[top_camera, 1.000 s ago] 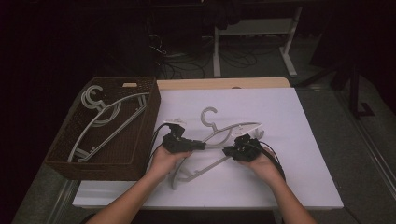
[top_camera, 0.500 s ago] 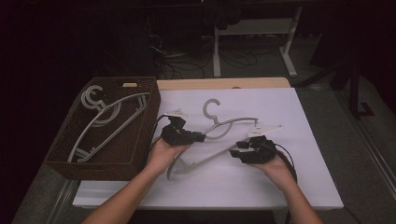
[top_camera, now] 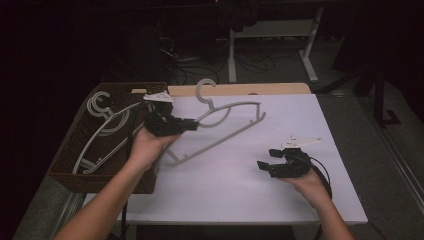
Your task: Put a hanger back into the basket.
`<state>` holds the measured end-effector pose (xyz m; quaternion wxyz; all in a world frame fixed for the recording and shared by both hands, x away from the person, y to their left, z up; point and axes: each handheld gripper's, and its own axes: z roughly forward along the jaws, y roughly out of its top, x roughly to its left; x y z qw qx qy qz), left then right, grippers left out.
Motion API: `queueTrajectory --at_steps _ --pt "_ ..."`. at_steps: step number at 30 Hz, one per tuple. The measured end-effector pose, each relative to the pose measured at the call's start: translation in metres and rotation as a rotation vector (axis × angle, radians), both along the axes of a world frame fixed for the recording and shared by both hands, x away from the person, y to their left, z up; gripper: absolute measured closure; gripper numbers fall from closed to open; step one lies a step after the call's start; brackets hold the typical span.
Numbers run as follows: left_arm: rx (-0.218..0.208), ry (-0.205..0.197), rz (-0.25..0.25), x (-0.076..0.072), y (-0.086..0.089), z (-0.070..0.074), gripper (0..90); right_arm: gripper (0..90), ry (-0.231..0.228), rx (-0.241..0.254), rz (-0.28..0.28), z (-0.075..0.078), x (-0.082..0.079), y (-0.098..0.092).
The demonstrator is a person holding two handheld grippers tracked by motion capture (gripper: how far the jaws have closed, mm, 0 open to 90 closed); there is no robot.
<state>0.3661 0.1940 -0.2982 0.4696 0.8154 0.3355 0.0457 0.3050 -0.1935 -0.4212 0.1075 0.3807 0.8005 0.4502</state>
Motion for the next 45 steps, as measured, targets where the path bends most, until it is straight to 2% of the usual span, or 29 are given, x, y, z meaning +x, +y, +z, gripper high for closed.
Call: queueTrajectory --at_steps 6,7,11,14,19,23,27,32,33,45 --pt "0.007 -0.053 0.068 0.002 0.054 0.033 80.5 23.9 0.000 -0.010 -0.011 -0.002 0.002 0.002" --pt "0.008 -0.061 0.086 0.002 0.069 0.038 80.5 22.5 -0.002 -0.010 -0.016 -0.002 0.003 0.002" --pt "0.015 -0.085 0.125 0.002 0.101 0.048 80.5 20.2 -0.004 -0.013 -0.022 -0.002 0.004 0.002" --pt "0.010 -0.099 0.161 0.001 0.129 0.053 80.5 19.6 -0.002 -0.015 -0.023 -0.003 0.005 0.002" --pt "0.041 -0.124 0.222 -0.001 0.171 0.056 80.5 19.3 -0.001 -0.018 -0.030 -0.004 0.005 0.001" --pt "0.055 -0.126 0.267 -0.005 0.203 0.056 80.5 19.3 0.001 -0.021 -0.035 -0.004 0.006 0.001" --pt "0.068 -0.132 0.314 -0.007 0.225 0.052 80.5 19.3 0.006 -0.027 -0.040 -0.006 0.008 0.002" --pt "0.080 -0.134 0.342 -0.008 0.241 0.047 80.5 19.4 0.008 -0.035 -0.041 -0.007 0.009 0.003" --pt "0.098 -0.131 0.355 -0.007 0.244 0.042 80.5 19.4 0.009 -0.038 -0.042 -0.007 0.009 0.003" --pt "0.170 -0.085 0.359 0.011 0.237 0.001 80.4 19.5 0.019 -0.053 -0.048 -0.010 0.010 0.002"
